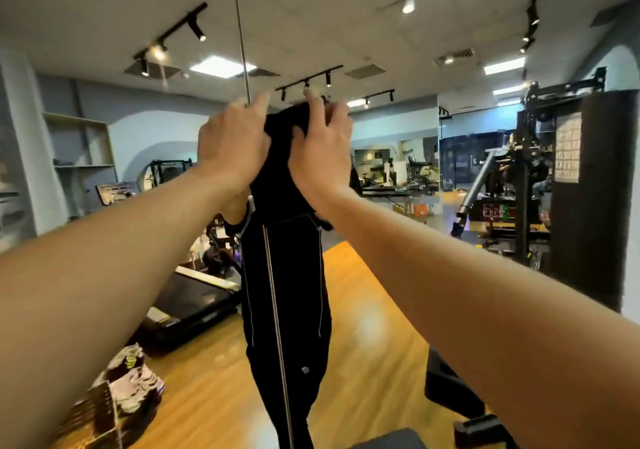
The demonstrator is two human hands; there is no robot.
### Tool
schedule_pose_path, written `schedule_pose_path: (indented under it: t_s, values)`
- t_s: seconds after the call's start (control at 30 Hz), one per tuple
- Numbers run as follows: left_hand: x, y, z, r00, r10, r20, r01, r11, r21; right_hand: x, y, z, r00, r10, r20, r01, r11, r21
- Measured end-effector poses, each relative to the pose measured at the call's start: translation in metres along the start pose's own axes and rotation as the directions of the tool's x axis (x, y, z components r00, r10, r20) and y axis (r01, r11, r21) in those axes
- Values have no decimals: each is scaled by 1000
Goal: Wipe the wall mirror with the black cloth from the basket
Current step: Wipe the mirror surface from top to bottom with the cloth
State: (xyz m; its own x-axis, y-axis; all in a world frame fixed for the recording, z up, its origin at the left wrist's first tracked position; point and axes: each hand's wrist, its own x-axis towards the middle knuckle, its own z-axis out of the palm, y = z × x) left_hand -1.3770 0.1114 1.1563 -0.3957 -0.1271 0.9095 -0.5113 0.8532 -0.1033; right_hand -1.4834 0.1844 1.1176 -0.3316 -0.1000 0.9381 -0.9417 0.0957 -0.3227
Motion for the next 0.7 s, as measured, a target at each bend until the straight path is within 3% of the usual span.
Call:
schedule_pose_path:
  t_s: [0.07,0.13,0.23,0.33,0.43,0.53,0.7]
  values:
    - [5,-6,9,996,-86,-4,86,994,-73,-8,5,16,989,-131,68,131,991,4]
    - [2,-10,26,979,-204,-25,195,962,-192,-18,27,29,953,-258,161,279,953,-118]
    - [-14,-7,45,911,-370,-185,270,871,-410,-31,52,41,921,-333,204,374,902,-216]
    - [-48,-2,66,931,-240,-273,82,870,-486,-31,54,46,919,-339,202,382,892,-240]
    - [-74,-6,82,987,-2,-162,-67,906,-419,-25,54,49,915,-343,214,396,868,-300]
    - [-77,-8,86,997,53,-48,-66,940,-336,-23,58,55,910,-359,206,413,830,-376]
    - [-70,-7,93,999,46,-12,-48,977,-209,-15,62,62,892,-413,185,451,776,-441]
